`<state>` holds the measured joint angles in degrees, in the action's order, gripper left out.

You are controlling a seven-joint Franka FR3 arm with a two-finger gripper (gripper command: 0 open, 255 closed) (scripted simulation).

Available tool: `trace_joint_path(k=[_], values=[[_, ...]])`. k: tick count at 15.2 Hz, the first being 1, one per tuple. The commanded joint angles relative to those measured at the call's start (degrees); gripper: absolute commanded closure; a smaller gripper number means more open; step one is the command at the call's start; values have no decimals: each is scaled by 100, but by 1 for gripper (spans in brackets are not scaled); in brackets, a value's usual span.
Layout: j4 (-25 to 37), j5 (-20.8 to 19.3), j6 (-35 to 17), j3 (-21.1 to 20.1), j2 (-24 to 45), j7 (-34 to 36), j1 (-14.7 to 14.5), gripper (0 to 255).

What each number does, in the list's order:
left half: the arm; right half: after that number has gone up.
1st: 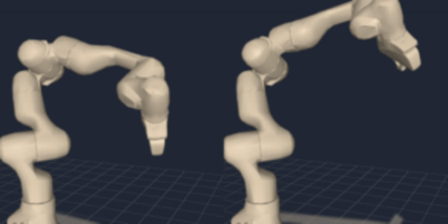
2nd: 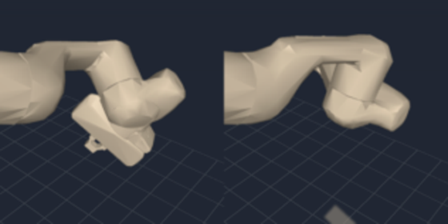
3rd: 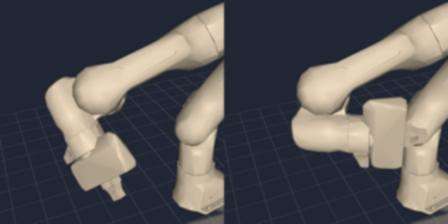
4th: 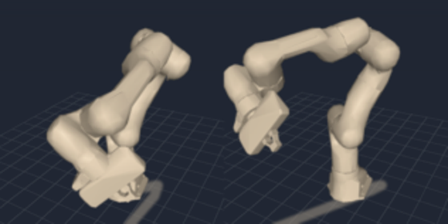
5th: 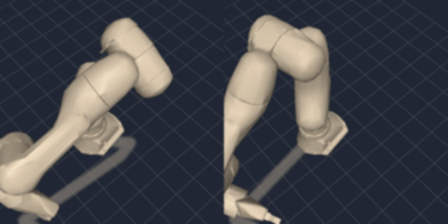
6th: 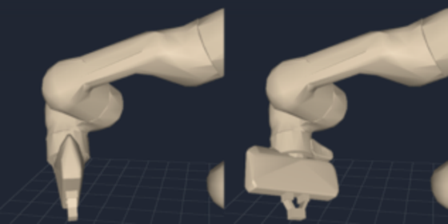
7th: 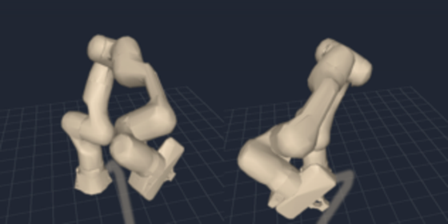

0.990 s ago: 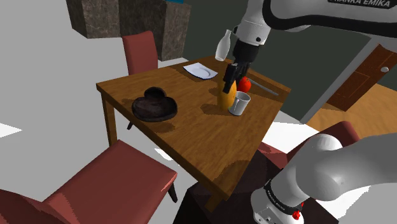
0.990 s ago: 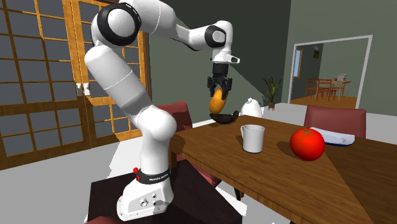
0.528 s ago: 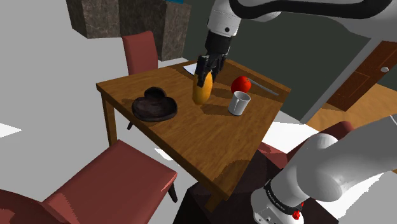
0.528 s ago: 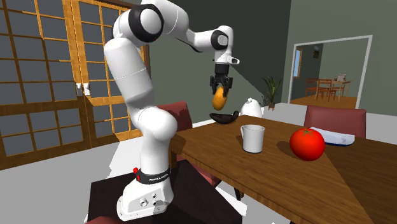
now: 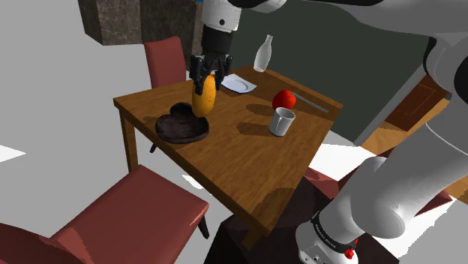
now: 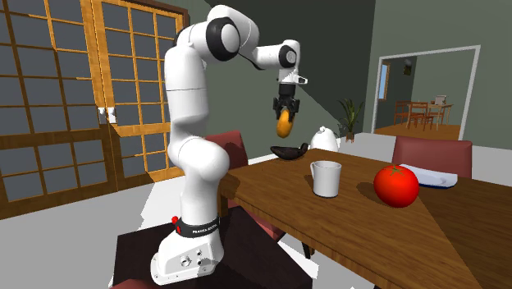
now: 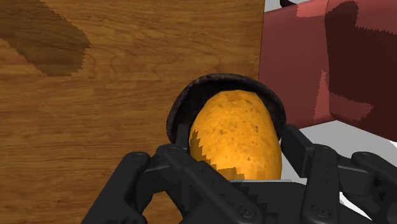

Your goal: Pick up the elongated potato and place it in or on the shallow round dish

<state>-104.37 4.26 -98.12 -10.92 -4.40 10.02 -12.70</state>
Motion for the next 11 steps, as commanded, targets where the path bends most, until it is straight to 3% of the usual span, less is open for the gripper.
trace_joint_path(k=[1,2,11], values=[[481,-71,58,-93,416,186,-69,255],[719,-111,98,-131,614,269,-105,255],[30,-104,-594,-129,618,233,-111,255]])
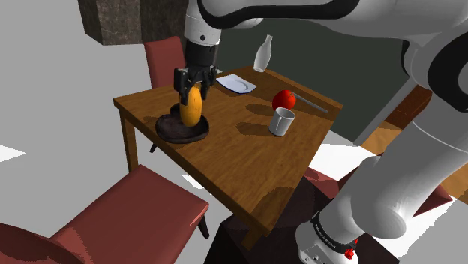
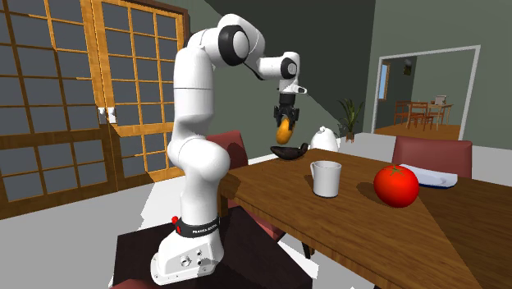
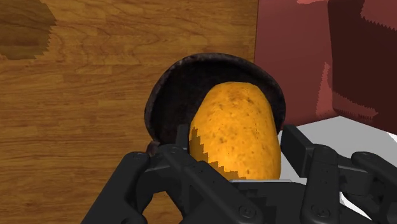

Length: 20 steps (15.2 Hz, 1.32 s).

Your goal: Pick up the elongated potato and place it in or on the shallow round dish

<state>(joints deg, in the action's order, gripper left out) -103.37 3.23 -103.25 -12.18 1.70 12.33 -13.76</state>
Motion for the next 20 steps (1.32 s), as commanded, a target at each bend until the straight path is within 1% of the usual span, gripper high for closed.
trace_joint_path(k=[1,5,13,14,19,20], values=[[-139,-2,-156,-4,14,0,-5,255],[-429,-6,-491,-7,60,-11,-8,255],[-429,-6,-490,-6,59,-11,-8,255],[-429,-6,-490,-6,59,-11,-8,0],[-429,-6,-490,-6,59,-11,-8,0],[-261,-5,-302,-2,38,-12,-2,0]])
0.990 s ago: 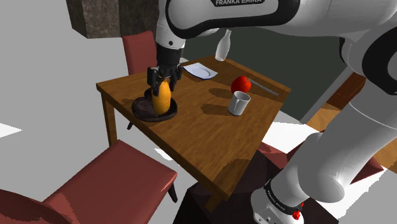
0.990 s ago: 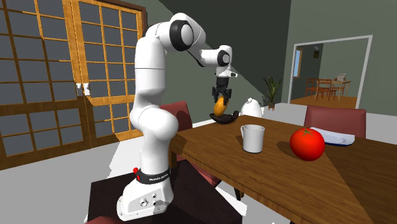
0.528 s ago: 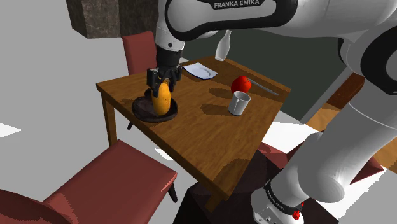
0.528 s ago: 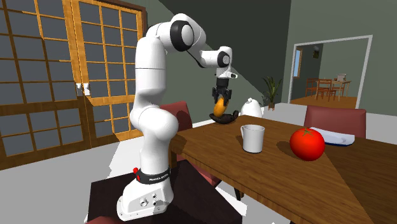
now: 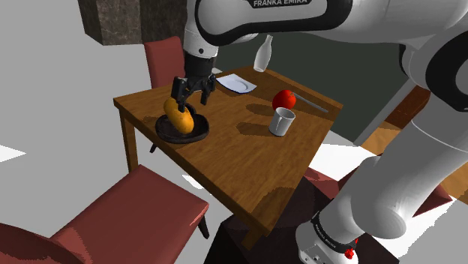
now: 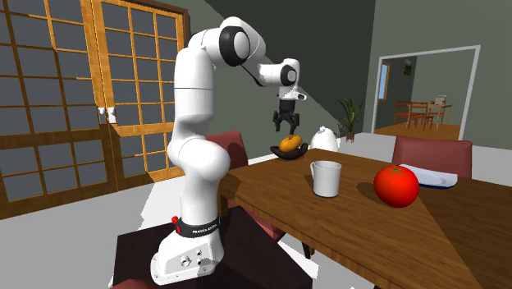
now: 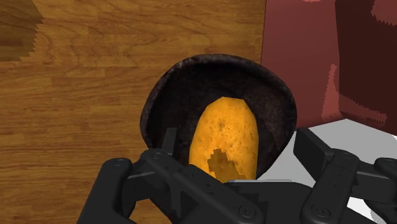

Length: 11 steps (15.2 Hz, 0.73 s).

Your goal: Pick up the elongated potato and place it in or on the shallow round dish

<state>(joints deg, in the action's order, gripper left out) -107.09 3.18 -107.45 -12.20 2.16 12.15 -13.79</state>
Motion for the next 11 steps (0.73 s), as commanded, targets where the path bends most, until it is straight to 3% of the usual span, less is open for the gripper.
trace_joint_path(k=[1,3,11], values=[[287,0,309,5,-21,5,6,0],[626,-4,652,13,-25,8,14,0],[625,-4,651,13,-25,8,14,0]])
